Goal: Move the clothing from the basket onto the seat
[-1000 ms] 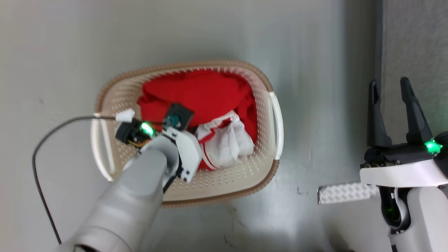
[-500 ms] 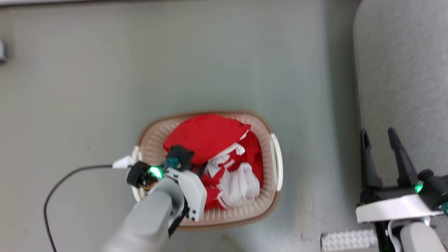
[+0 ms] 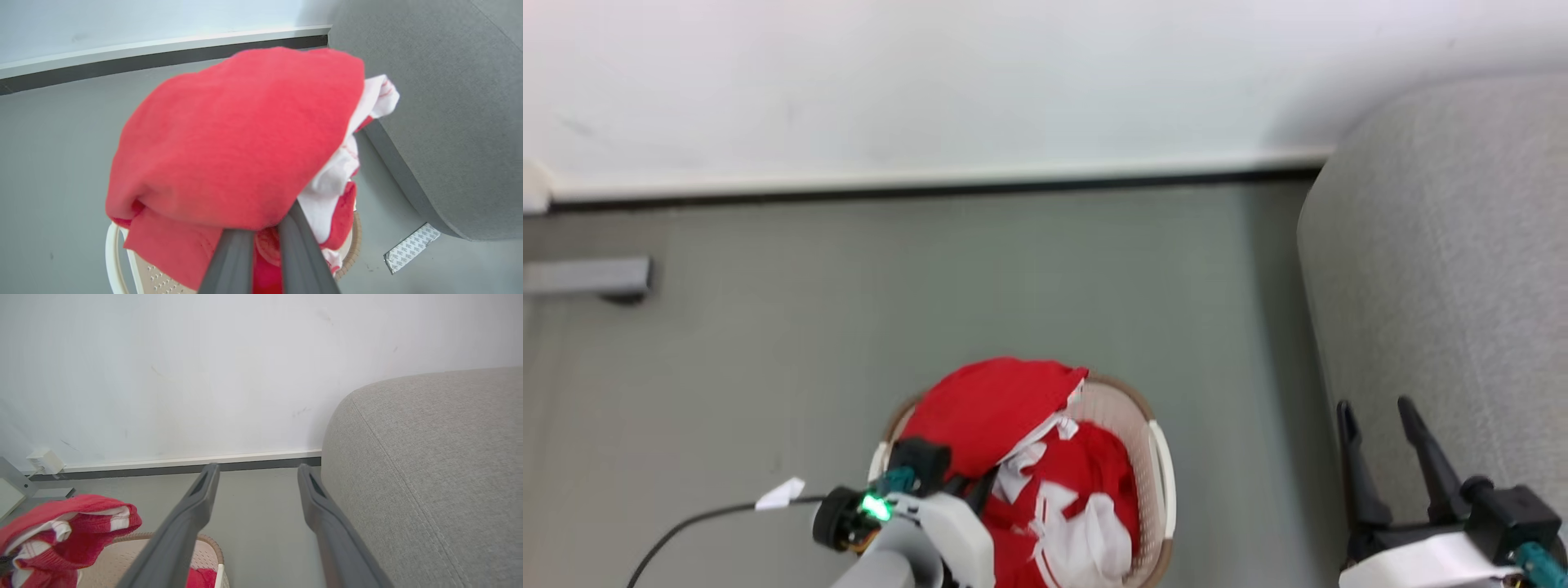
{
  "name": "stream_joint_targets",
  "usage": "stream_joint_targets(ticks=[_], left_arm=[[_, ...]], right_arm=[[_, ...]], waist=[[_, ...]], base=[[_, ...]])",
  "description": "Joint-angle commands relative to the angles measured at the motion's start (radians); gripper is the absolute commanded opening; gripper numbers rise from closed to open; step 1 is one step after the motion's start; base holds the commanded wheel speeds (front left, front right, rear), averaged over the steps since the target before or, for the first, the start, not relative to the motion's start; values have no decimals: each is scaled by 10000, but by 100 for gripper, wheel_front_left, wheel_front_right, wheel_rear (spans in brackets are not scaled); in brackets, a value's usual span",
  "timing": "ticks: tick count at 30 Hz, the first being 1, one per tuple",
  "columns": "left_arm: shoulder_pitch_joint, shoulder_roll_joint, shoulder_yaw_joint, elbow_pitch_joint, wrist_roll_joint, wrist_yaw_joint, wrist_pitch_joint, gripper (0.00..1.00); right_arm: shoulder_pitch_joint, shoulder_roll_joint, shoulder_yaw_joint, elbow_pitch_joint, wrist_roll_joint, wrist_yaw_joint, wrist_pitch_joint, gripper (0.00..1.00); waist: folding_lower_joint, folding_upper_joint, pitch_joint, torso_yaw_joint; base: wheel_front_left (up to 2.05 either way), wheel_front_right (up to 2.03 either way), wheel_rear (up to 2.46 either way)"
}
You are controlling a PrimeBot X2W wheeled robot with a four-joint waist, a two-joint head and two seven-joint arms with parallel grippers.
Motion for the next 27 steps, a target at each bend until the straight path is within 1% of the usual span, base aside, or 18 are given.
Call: stream_joint_targets(ticks=[1,9,16,20,27], left_arm=[[313,156,78,-196,-106,85,-13,0],[1664,646,519,-1756,-577,641,-10,0],[2807,1212,929,-3393,-927,1208,-13,0],[3286,1577,1170,-4228,-971,1617,-12,0],[3852,2119,1585,-5449,-967,2035,-14,0]], right_arm=[[227,-45,46,97,-125,-29,6,100],[1013,-46,140,346,-315,-29,5,100],[1504,-49,338,453,-295,-29,6,100],[1698,-43,491,442,-258,-29,6,100],[1759,-48,749,474,-331,-30,6,100]], waist=[[3,-1,-852,17],[3,-1,-2177,206],[3,-1,-2990,288],[3,-1,-3254,391],[3,-1,-3571,455]], base=[[0,0,0],[0,0,0],[0,0,0],[0,0,0],[0,0,0]])
